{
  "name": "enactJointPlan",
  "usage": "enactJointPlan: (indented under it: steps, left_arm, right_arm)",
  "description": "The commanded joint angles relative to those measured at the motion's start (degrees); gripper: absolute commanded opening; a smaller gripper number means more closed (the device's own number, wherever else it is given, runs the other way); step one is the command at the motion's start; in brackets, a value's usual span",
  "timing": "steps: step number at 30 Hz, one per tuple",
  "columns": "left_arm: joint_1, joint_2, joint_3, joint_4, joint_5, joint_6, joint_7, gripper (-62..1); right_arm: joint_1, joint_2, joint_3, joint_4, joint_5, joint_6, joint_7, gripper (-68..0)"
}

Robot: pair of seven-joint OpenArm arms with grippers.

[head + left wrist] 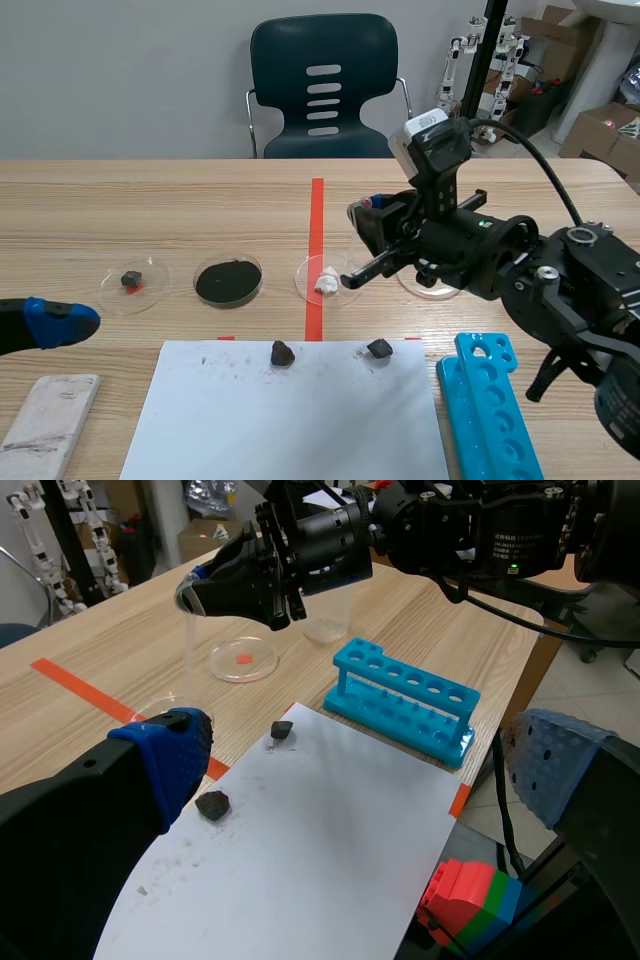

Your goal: Squeeze the dropper onto the mineral

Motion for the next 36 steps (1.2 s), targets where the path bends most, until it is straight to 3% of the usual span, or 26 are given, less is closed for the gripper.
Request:
enactJointPlan:
  steps: [1,19,24,36]
  left_arm:
    - [0.11,-0.02,0.44,0.28,-0.63,-0.07,-0.96,0.6]
    - [0.11,-0.02,0.44,0.28,-0.63,-0.07,-0.96,0.6]
    - [0.11,-0.02,0.44,0.28,-0.63,-0.07,-0.96,0.6]
    - [0.11,-0.02,0.44,0.28,-0.63,-0.07,-0.96,0.6]
  right_arm:
    - [1.44,-0.02,0.17,1.42,0.42,0.07,1.29,-60.7]
    - [2.25,-0.48,0.15,1.42,0.15,0.11,2.51,-60.7]
    - [2.23,-0.96,0.04,1.42,-0.44,1.73,2.08,-60.7]
    - [2.25,-0.94,-0.11,1.42,-0.66,1.77,2.08,-60.7]
